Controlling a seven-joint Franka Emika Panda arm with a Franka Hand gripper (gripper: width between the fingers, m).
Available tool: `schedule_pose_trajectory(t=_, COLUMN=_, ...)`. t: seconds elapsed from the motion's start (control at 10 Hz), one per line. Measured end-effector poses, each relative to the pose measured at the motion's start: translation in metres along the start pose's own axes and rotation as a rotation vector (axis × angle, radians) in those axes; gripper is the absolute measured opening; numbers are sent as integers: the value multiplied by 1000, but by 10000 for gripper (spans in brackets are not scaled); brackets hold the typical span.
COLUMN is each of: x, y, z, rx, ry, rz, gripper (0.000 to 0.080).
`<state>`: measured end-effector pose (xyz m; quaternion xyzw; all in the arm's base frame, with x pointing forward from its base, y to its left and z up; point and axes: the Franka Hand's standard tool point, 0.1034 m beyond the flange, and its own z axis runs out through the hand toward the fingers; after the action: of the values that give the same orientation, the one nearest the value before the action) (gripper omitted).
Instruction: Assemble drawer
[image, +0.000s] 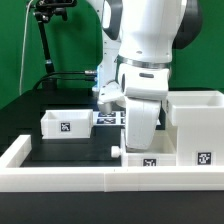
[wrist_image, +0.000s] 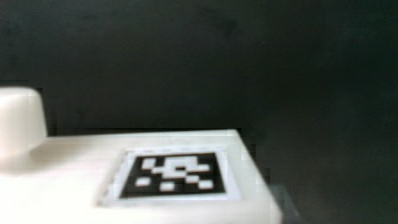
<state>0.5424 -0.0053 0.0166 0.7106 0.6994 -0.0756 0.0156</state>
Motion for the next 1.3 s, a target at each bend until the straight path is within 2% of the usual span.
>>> schedule_pose_trajectory(t=0.9, x=-1, y=0, z=0, rx=0, ry=0, rz=1, gripper=44)
schedule_pose_trajectory(t=1.0, x=0, y=1, z=0, rx=-6, ry=2, rz=1, gripper=44)
schedule_pose_trajectory(t=1.1, x=1, y=2, z=1, rx=-29, ry=10, rz=2, gripper=44)
schedule_pose_trajectory(t=1.2, x=0, y=1, z=2, rx=-30, ry=10, rz=2, gripper=44)
schedule_pose_trajectory(t=1.3, x=3, y=2, z=3, rx=-67, ry=23, rz=9, gripper=44)
